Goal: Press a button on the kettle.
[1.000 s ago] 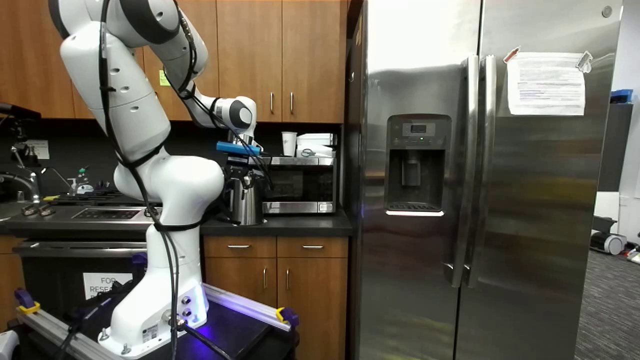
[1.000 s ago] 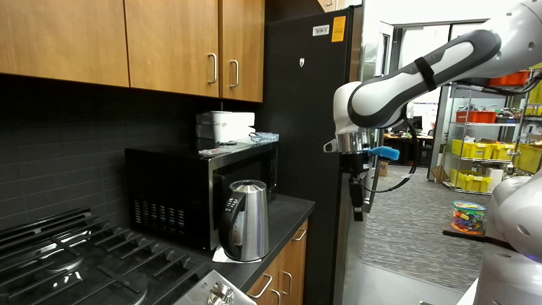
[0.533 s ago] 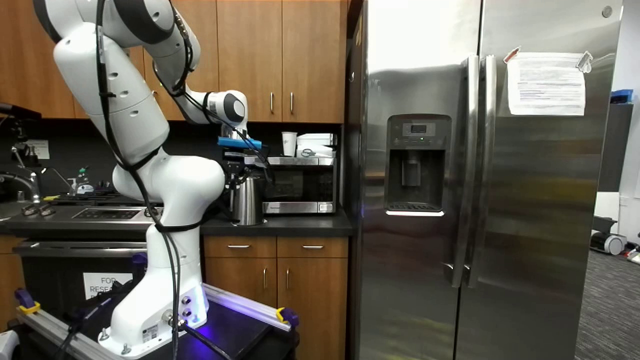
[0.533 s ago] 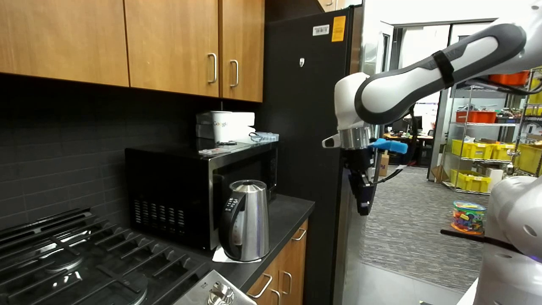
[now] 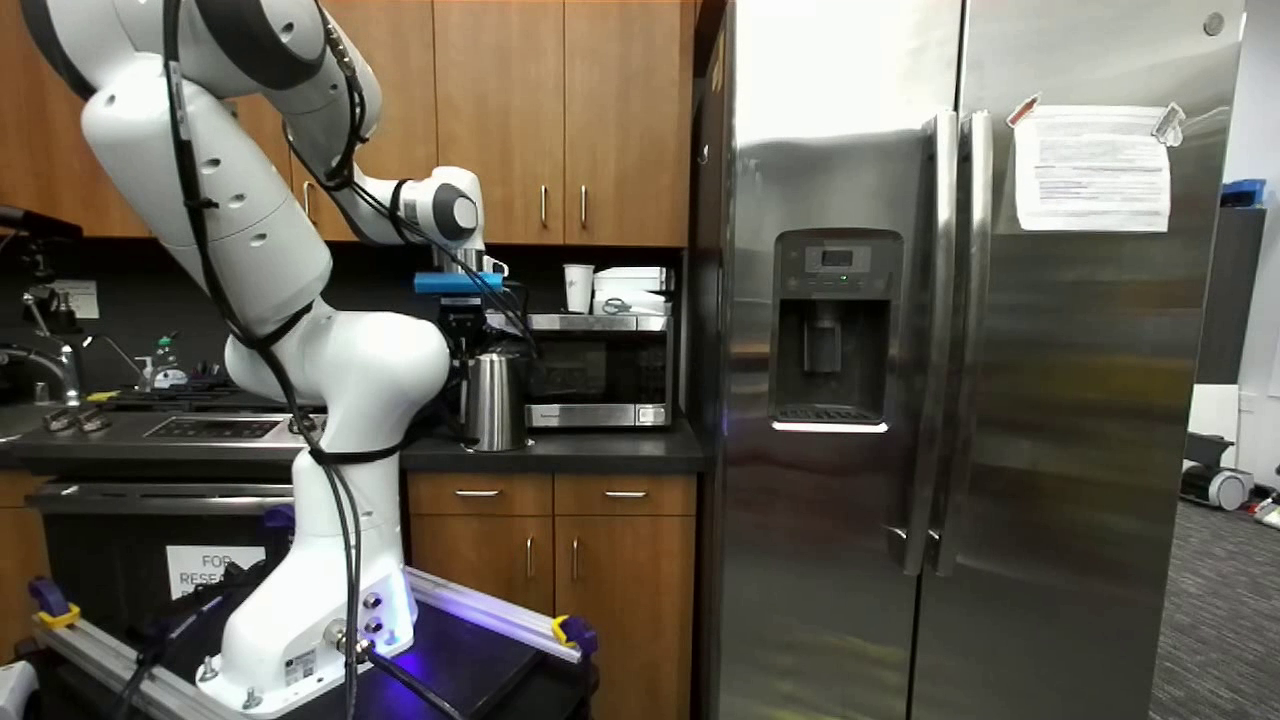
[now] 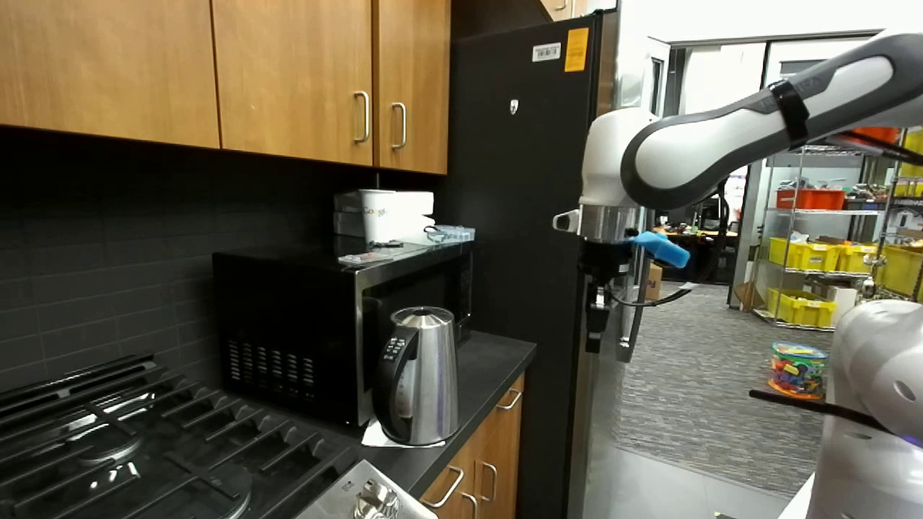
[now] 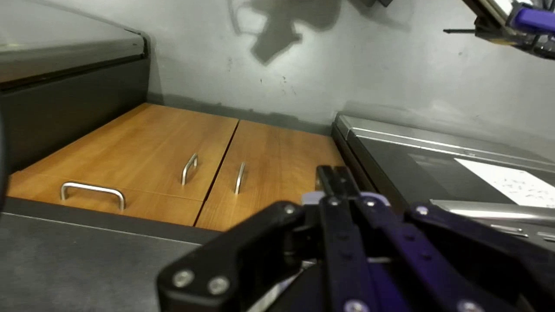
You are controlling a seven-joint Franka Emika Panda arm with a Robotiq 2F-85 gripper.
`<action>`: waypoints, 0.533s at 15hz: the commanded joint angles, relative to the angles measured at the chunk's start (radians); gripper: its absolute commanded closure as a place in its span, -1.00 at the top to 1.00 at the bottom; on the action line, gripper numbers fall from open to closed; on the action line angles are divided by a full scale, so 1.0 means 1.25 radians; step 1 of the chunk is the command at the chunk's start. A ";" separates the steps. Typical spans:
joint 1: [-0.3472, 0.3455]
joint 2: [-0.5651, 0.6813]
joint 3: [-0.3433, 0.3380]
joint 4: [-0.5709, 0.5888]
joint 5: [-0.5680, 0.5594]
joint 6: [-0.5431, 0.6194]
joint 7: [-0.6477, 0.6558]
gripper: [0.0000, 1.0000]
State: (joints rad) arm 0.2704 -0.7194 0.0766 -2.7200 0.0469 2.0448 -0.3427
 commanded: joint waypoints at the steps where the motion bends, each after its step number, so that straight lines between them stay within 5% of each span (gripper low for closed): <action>1: 0.004 -0.031 0.023 -0.014 0.024 0.053 0.086 -1.00; 8: -0.007 0.135 0.120 0.102 0.071 0.276 0.300 -1.00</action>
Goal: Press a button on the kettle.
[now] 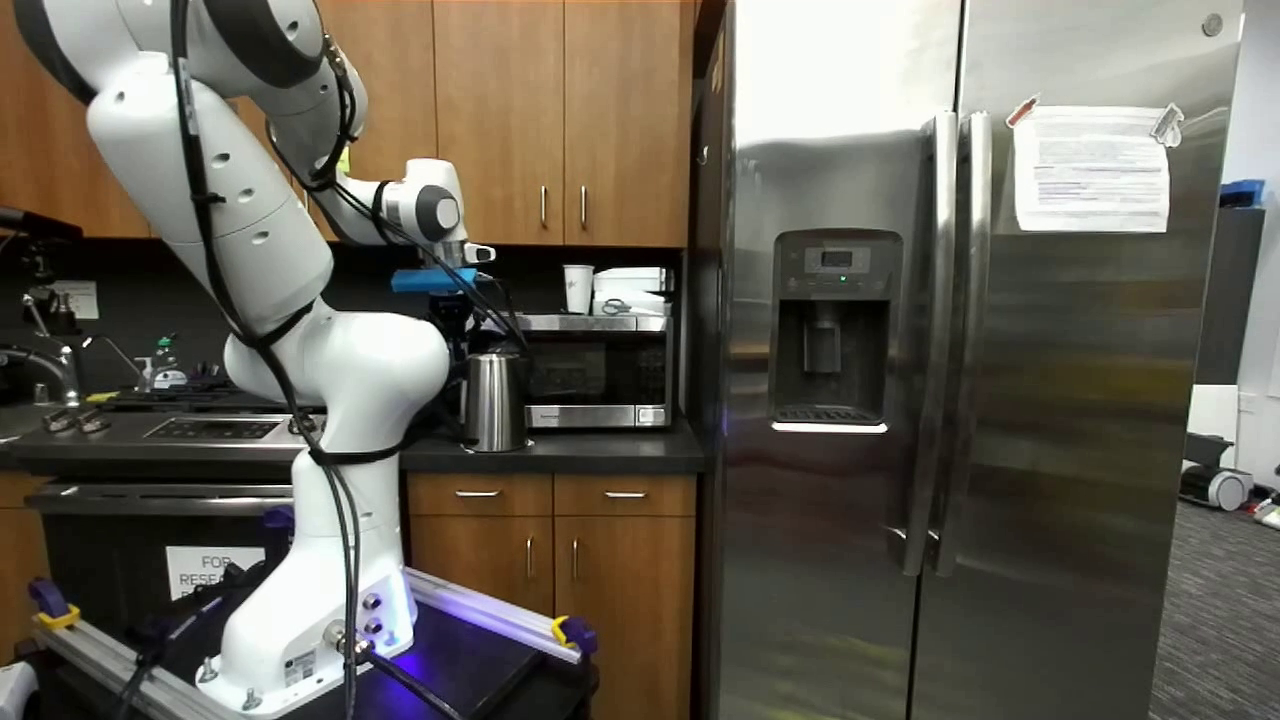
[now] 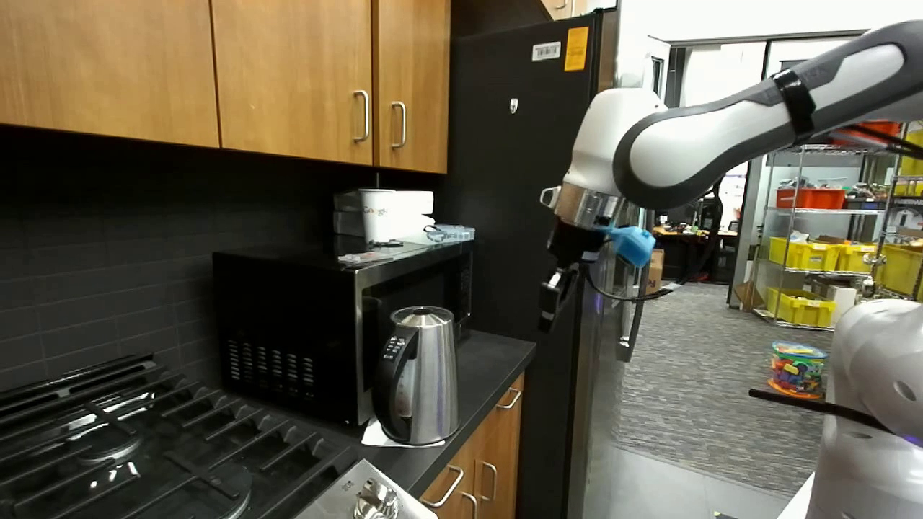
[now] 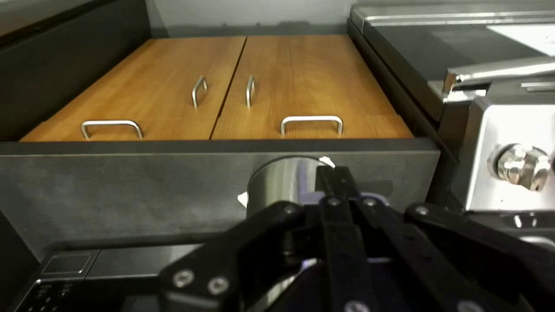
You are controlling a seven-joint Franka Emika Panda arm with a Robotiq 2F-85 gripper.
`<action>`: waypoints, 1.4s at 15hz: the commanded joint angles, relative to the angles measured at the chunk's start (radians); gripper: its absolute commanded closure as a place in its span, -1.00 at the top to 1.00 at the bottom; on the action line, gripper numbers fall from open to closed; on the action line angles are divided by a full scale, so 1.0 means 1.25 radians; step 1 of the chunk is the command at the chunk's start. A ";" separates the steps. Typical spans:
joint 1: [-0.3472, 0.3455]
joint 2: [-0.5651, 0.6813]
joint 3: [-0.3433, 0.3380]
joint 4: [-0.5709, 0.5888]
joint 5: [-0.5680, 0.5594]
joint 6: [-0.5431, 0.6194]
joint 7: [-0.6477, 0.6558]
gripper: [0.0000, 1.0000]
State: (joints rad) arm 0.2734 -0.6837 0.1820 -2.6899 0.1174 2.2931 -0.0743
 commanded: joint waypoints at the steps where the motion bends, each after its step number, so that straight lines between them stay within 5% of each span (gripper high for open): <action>1: -0.012 0.139 0.044 0.103 0.021 0.108 0.115 -1.00; 7: -0.066 0.243 0.076 0.211 -0.017 0.180 0.280 -1.00; 13: -0.104 0.358 0.069 0.373 -0.047 0.097 0.317 -1.00; 21: -0.075 0.650 0.055 0.759 -0.069 -0.114 0.381 -1.00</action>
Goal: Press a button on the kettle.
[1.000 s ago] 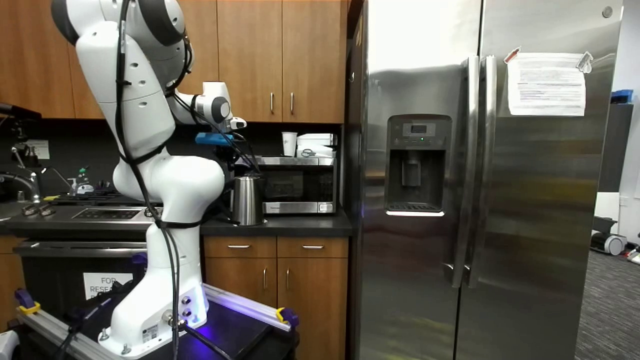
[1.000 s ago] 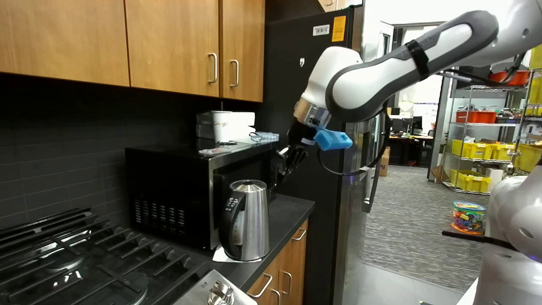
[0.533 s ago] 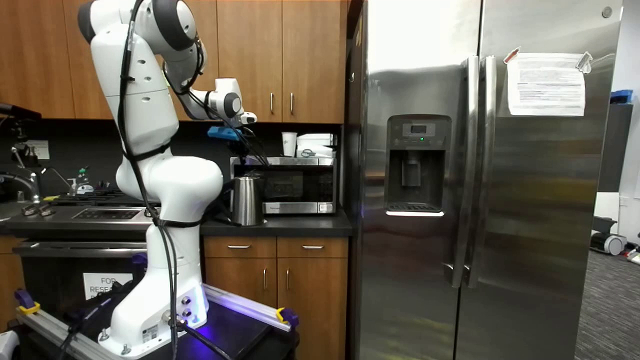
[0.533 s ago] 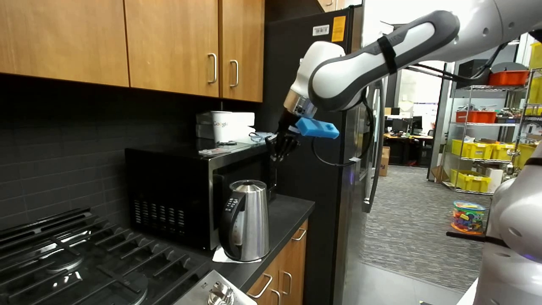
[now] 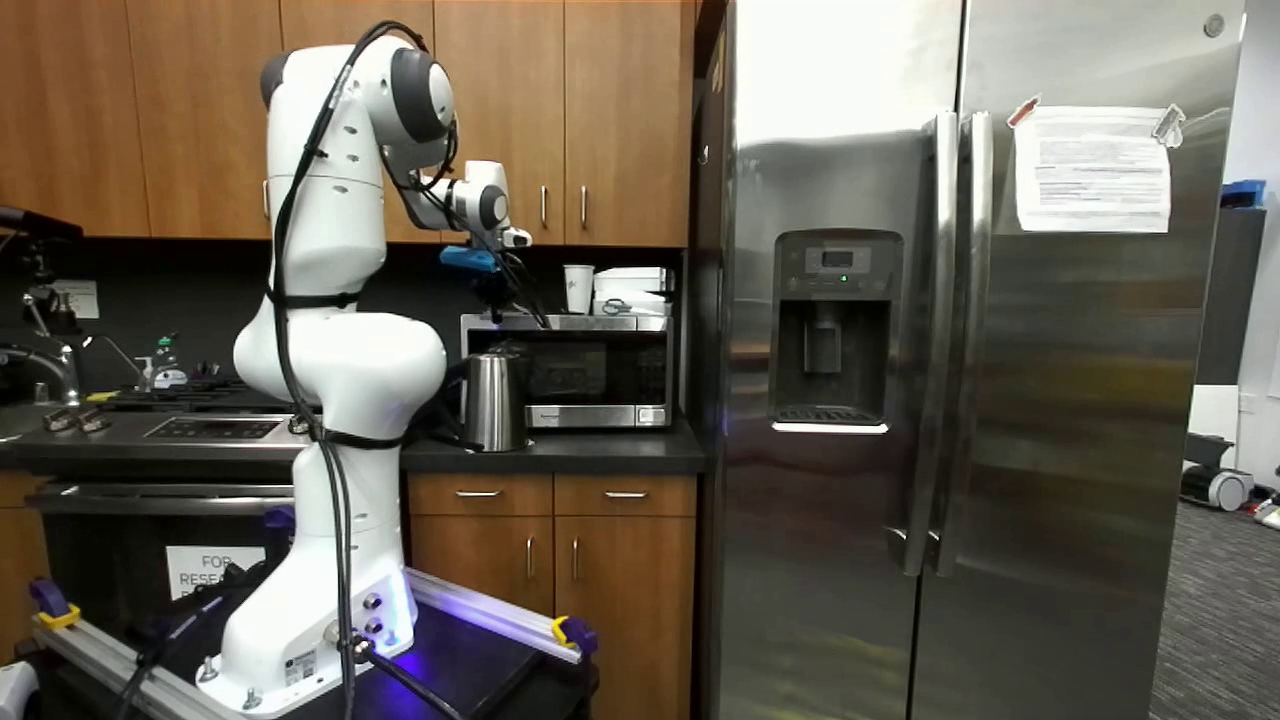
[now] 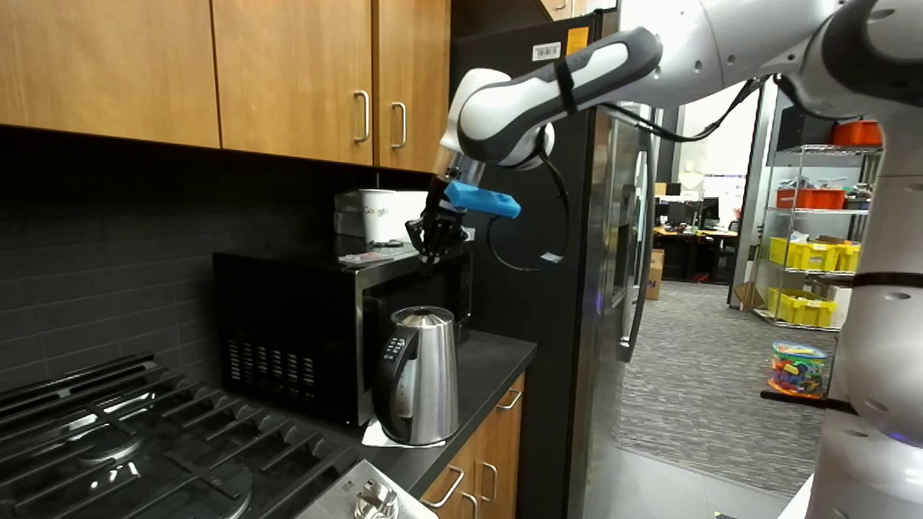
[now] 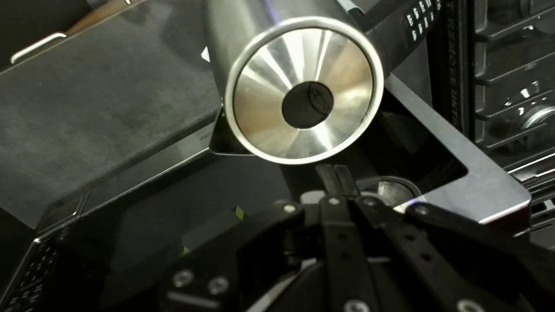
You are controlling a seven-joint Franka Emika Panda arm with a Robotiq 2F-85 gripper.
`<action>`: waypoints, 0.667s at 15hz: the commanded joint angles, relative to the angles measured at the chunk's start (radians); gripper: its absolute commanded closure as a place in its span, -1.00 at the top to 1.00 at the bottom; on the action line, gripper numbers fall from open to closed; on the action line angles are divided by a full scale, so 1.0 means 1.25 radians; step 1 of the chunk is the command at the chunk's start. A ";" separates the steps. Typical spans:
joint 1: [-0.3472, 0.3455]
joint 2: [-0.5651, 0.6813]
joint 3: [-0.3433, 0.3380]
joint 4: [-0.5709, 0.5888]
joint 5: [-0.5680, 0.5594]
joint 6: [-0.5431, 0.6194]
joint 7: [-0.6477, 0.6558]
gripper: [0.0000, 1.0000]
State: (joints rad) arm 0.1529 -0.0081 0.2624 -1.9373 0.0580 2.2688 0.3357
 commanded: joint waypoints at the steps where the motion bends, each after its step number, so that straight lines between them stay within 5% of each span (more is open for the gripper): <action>1: 0.030 0.138 -0.013 0.203 -0.022 -0.123 0.068 -1.00; 6: 0.081 0.257 -0.041 0.424 -0.042 -0.273 0.145 -1.00; 10: 0.126 0.309 -0.068 0.586 -0.079 -0.497 0.214 -1.00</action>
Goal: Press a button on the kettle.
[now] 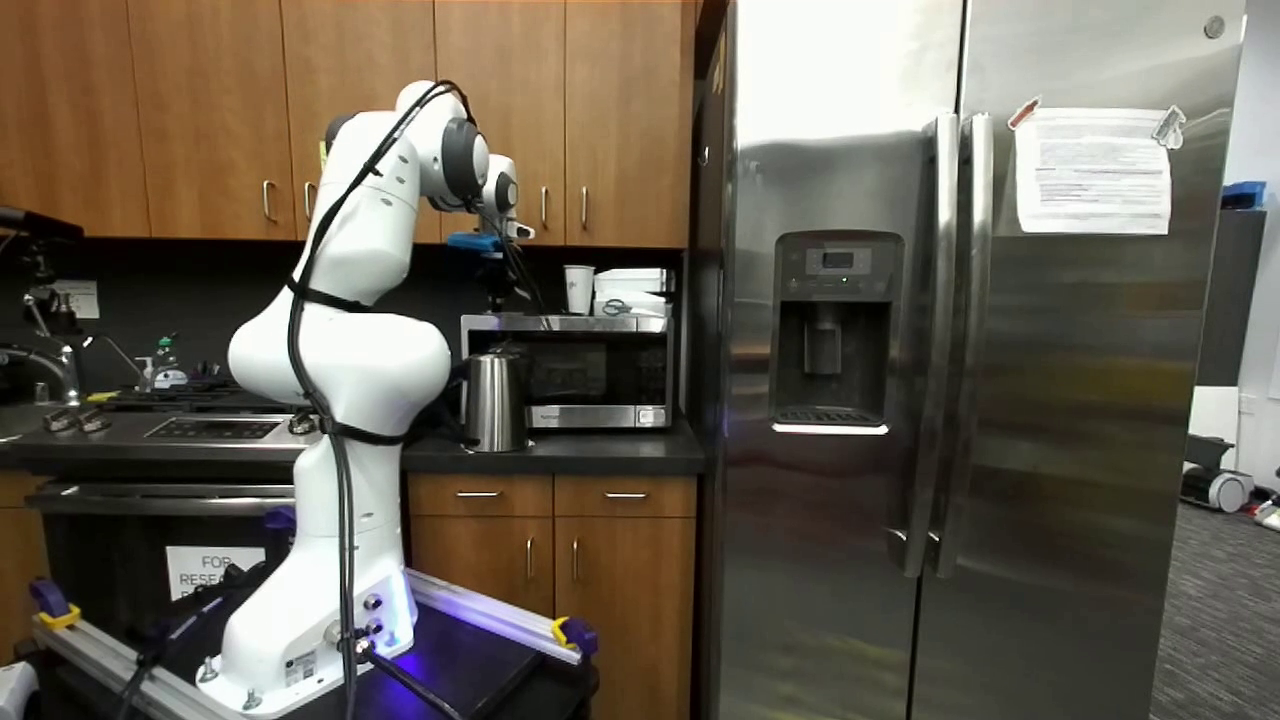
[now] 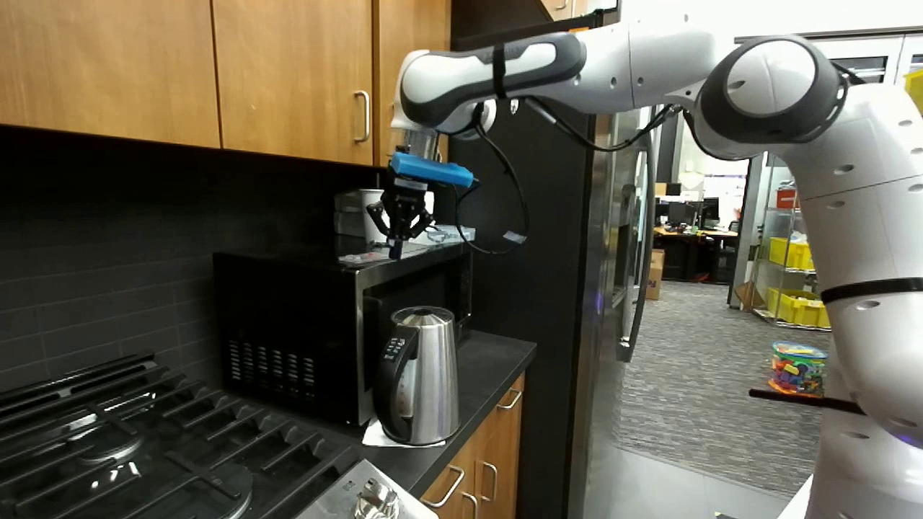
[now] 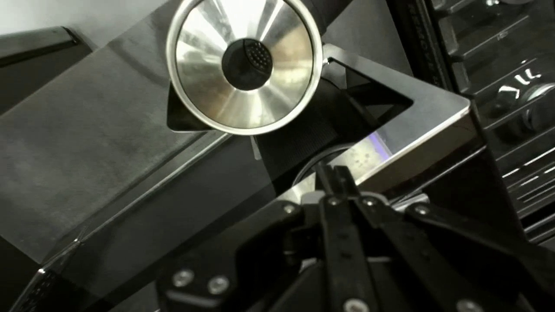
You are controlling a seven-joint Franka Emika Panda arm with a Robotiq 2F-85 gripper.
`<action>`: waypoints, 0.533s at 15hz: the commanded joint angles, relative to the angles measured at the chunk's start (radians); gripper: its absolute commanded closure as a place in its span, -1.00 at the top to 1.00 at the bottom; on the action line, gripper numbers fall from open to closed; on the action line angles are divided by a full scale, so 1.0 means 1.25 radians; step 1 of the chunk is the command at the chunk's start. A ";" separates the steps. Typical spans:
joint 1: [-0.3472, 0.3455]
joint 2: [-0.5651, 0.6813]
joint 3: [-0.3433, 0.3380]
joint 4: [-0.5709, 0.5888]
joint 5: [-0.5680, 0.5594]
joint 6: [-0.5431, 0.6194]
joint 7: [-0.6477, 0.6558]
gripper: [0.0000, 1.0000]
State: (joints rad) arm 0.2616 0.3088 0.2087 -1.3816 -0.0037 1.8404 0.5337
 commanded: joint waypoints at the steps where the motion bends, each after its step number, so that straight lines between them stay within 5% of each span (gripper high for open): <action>1: 0.046 0.063 -0.029 0.173 -0.030 -0.213 0.068 -1.00; 4: 0.058 0.084 -0.035 0.243 -0.008 -0.354 0.101 -1.00; 8: 0.066 0.137 -0.043 0.307 -0.005 -0.352 0.109 -1.00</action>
State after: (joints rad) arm 0.3237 0.4003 0.1763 -1.0997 -0.0164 1.4166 0.6459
